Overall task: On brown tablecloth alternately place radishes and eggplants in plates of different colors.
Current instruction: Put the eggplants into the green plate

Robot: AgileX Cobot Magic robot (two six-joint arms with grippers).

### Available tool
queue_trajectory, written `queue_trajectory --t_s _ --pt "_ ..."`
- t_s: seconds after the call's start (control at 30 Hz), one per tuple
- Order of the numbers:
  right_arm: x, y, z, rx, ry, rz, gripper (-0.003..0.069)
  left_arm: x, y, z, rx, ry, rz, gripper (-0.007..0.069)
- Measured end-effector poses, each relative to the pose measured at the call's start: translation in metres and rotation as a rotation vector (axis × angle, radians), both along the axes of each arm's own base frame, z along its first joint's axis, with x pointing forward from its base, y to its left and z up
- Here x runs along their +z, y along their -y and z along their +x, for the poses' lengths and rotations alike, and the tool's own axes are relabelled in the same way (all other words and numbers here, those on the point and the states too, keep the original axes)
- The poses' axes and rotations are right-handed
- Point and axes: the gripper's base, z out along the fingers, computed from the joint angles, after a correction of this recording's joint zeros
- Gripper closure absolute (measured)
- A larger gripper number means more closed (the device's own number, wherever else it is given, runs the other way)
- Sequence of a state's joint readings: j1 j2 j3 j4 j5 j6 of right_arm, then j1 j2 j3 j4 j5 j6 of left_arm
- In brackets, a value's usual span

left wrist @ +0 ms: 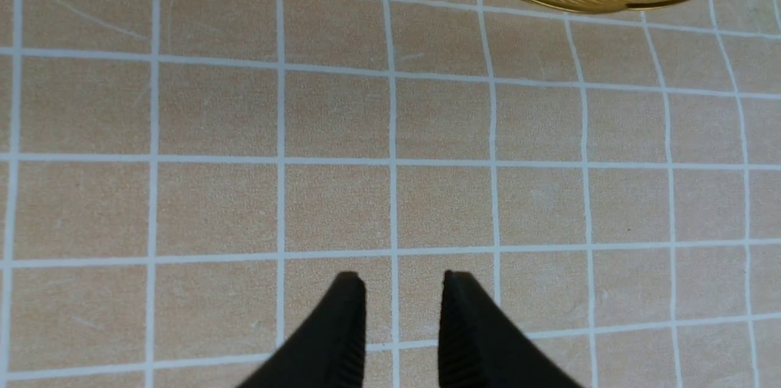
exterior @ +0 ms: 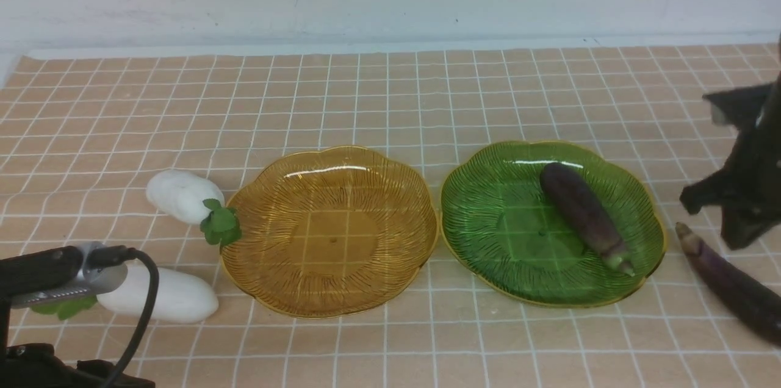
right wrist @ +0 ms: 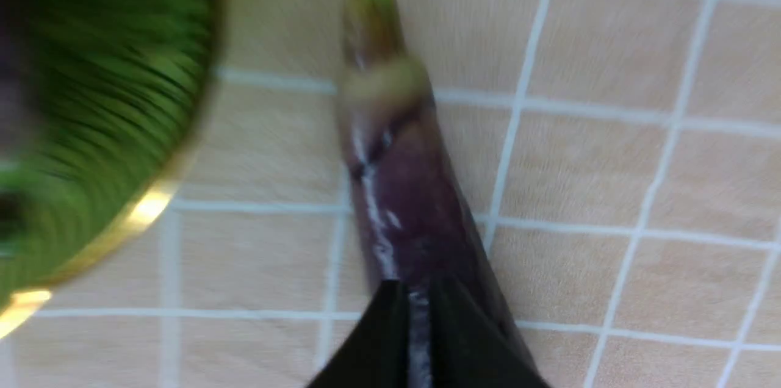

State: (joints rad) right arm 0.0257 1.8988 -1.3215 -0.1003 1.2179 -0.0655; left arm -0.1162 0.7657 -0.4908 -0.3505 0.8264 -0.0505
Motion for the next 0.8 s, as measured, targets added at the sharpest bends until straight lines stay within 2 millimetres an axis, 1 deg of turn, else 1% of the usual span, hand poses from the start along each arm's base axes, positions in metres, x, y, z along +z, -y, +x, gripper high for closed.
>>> queue_trajectory --t_s 0.07,0.17,0.27,0.3,0.37,0.43,0.47,0.53,0.57,0.6,0.63,0.67,0.73,0.77,0.8 --pt "-0.016 0.001 0.000 -0.002 -0.049 -0.012 0.0462 0.000 0.000 0.000 0.000 0.000 0.000 0.0460" --pt "-0.025 -0.001 0.002 -0.019 -0.077 -0.003 0.0305 0.000 0.000 0.000 0.000 0.000 0.001 0.0460" --pt "-0.042 0.000 0.003 -0.021 -0.115 -0.011 0.0209 0.000 0.000 0.000 0.000 0.000 0.001 0.0460" --pt "-0.045 0.000 0.004 -0.024 -0.130 -0.010 0.0188 0.000 0.000 0.000 0.000 0.000 0.001 0.0460" --pt "-0.045 0.000 0.004 -0.022 -0.126 -0.011 0.0180 0.000 0.000 0.000 0.000 0.000 0.001 0.0460" --pt "-0.045 0.000 0.004 -0.022 -0.127 -0.011 0.0200 0.000 0.000 0.000 0.000 0.000 0.001 0.0460" --pt "-0.045 0.000 0.004 -0.024 -0.127 -0.009 0.0220 0.000 0.000 0.000 0.000 0.000 0.001 0.0460" --pt "-0.045 -0.001 0.004 -0.034 -0.126 0.000 0.0293 0.000 0.000 0.000 0.000 0.000 0.002 0.0460" --pt "-0.044 -0.001 0.004 -0.041 -0.122 0.005 0.0361 0.000 0.000 0.000 -0.001 0.000 0.004 0.0460" --pt "-0.040 -0.002 0.003 -0.049 -0.104 0.008 0.0386 0.000 0.000 0.000 -0.001 0.001 0.005 0.0460" --pt "-0.037 -0.002 0.003 -0.053 -0.096 0.012 0.0382 0.000 0.000 0.000 -0.001 0.001 0.007 0.0460" --pt "-0.025 -0.003 0.002 -0.065 -0.063 0.027 0.0375 0.000 -0.001 0.000 -0.002 0.001 0.008 0.0460" --pt "0.008 -0.009 -0.004 -0.101 0.028 0.099 0.0374 0.000 -0.001 0.000 -0.002 0.001 0.008 0.0460" --pt "0.020 -0.012 -0.007 -0.115 0.059 0.137 0.0374 0.000 -0.001 0.000 -0.002 0.001 0.009 0.0460" --pt "0.036 -0.019 -0.011 -0.131 0.098 0.219 0.0374 0.000 -0.001 0.000 -0.002 0.001 0.009 0.0460"
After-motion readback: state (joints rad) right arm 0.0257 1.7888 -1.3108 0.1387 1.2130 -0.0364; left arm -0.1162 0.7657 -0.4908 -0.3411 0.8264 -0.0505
